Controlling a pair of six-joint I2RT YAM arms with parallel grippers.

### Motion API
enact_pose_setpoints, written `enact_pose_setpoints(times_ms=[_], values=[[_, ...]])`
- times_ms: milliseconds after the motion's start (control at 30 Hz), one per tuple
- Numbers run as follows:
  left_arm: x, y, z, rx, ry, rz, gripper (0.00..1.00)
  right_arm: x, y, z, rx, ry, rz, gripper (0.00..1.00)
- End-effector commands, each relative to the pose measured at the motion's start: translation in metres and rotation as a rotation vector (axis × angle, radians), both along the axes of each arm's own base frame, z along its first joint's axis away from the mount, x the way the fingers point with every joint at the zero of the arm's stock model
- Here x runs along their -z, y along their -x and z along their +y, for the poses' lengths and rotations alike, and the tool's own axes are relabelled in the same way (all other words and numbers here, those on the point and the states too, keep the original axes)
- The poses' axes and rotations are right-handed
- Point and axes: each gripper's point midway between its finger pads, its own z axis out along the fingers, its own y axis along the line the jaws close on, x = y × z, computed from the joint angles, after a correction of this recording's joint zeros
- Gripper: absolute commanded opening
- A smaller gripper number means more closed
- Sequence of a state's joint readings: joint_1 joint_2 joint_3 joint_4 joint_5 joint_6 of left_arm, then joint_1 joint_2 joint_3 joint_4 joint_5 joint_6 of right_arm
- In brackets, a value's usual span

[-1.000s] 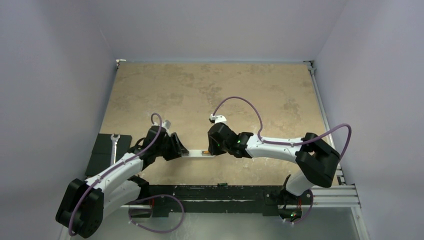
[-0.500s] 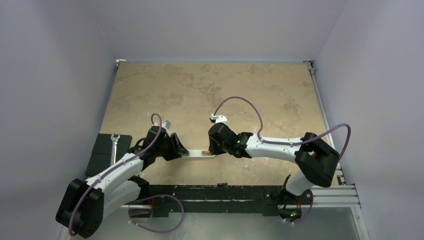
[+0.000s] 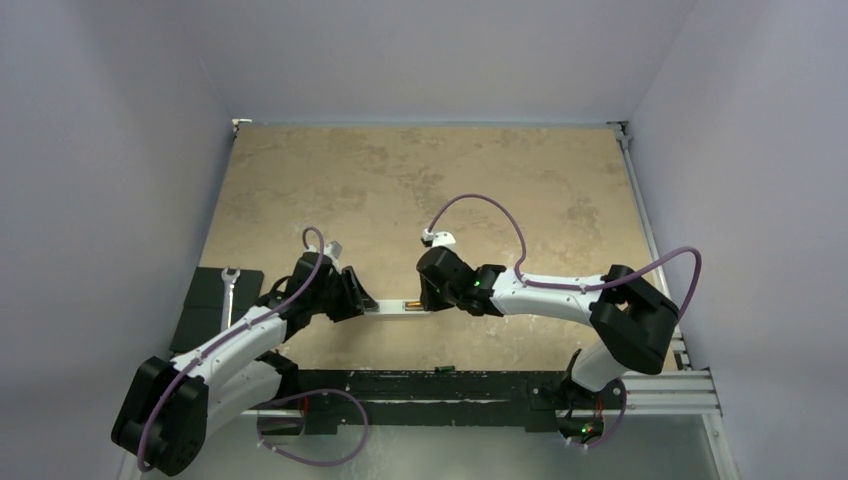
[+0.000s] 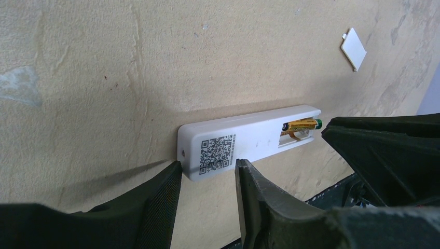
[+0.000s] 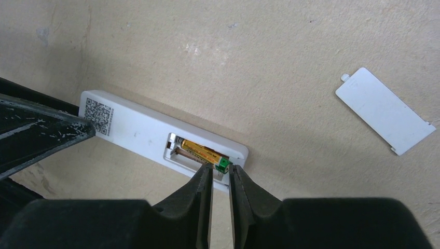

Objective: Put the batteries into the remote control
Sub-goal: Load the battery into the remote control.

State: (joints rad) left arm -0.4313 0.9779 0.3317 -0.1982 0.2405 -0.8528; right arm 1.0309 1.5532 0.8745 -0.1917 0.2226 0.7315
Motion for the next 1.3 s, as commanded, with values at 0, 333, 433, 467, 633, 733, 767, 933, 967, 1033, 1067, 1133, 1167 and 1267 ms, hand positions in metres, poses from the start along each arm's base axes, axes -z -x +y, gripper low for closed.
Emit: enact_pose_setpoints(times_ms=[0,333,433,467,633,733,767,933,967,1033,1067,1133,1167,1267], values=[[-0.005,-0.004,-0.005,0.021,0.025,-0.035,0.41,0.007,-0.003,-0.012,0.044,0.039,-0.002,0.25],[-0.005,-0.004,-0.005,0.022,0.026,-0.034,0.41,0.01,0.0,-0.01,0.041,0.027,0.014,0.24],[-0.005,-0.004,-0.005,0.022,0.027,-0.034,0.41,0.011,0.001,-0.008,0.038,0.018,0.018,0.24],[-0.006,-0.005,-0.005,0.022,0.027,-0.035,0.41,0.011,0.001,-0.007,0.037,0.016,0.019,0.24],[-0.006,-0.004,-0.006,0.023,0.028,-0.036,0.41,0.008,0.0,-0.002,0.027,-0.002,0.021,0.23],[-0.005,-0.004,-0.005,0.024,0.027,-0.034,0.41,0.007,0.0,0.001,0.024,-0.009,0.023,0.23],[-0.005,-0.004,-0.006,0.024,0.028,-0.034,0.41,0.006,0.0,0.002,0.023,-0.013,0.023,0.23],[-0.006,-0.004,-0.006,0.025,0.03,-0.035,0.41,0.006,-0.002,0.005,0.023,-0.023,0.022,0.22],[-0.006,-0.004,-0.006,0.026,0.03,-0.036,0.41,0.005,-0.002,0.006,0.023,-0.026,0.022,0.22],[-0.005,-0.004,-0.006,0.026,0.03,-0.034,0.41,0.004,-0.002,0.007,0.02,-0.029,0.022,0.22],[-0.005,-0.004,-0.006,0.025,0.03,-0.034,0.41,0.004,-0.002,0.007,0.019,-0.03,0.022,0.22],[-0.005,-0.003,-0.006,0.025,0.03,-0.033,0.41,0.002,-0.002,0.008,0.016,-0.031,0.02,0.21],[-0.005,-0.004,-0.006,0.025,0.031,-0.034,0.41,0.002,-0.002,0.008,0.015,-0.031,0.019,0.21],[-0.005,-0.004,-0.006,0.025,0.031,-0.034,0.41,0.0,-0.003,0.008,0.013,-0.029,0.013,0.21]])
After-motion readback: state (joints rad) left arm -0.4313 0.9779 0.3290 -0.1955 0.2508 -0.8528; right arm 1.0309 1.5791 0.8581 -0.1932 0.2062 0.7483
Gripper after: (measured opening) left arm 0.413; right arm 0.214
